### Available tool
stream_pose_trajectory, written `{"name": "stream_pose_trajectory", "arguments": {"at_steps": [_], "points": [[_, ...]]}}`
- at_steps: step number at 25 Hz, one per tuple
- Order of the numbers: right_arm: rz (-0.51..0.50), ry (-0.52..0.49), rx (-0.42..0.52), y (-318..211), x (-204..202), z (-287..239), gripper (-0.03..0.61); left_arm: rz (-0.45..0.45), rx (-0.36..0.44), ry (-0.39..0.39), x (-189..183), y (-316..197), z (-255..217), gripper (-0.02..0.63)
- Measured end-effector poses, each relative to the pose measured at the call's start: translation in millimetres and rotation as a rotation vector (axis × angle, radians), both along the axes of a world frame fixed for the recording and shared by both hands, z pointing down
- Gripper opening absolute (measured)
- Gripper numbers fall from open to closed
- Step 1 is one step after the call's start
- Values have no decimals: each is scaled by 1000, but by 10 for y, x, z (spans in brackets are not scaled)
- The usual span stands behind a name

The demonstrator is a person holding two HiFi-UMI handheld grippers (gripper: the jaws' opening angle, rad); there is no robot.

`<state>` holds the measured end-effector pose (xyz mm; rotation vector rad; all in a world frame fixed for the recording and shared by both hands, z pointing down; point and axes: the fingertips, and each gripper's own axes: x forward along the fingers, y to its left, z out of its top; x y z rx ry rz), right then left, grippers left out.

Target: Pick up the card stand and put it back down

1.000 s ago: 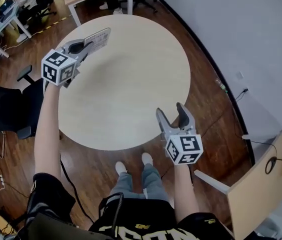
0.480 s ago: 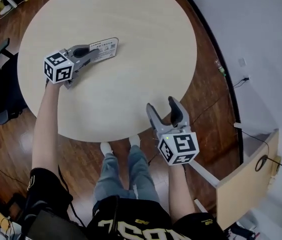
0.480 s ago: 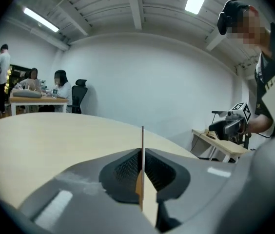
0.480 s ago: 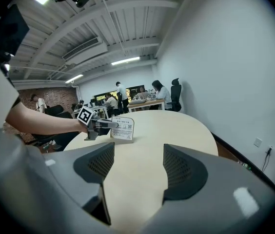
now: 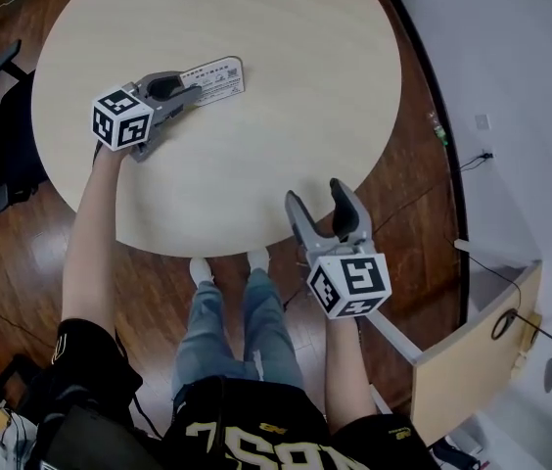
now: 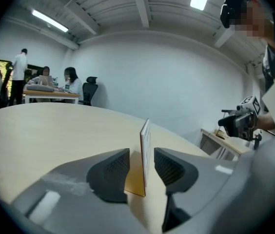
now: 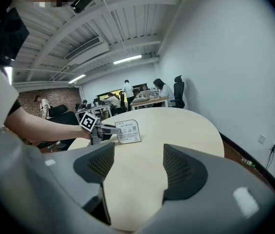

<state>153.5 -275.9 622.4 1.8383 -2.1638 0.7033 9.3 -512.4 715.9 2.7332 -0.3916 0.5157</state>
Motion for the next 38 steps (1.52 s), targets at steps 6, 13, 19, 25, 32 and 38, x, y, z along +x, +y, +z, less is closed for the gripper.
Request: {"name": "stream_pose_trajectory", "arguments": {"at_steps": [6, 13, 19, 25, 32, 38], "points": [[5, 3, 28, 51, -118, -314, 320, -304, 37, 96, -434, 185, -666, 304], [-59, 53, 156, 402, -445, -1146, 319, -376, 176, 158, -622, 1451, -1786, 331], [-67, 31, 273, 918, -621, -1489, 319, -516, 295, 208, -758, 2568, -2425, 330], [-190, 68, 442, 1499, -551, -1701, 374, -707, 385, 142, -657, 3721, -2570, 330], [-270, 10, 430, 2099, -112, -1894, 380, -853, 417, 68, -196, 4736, -2739, 316], [-235, 71, 473, 2544, 108, -2128, 379, -882, 513, 159, -115, 5017, -3240, 298]]}}
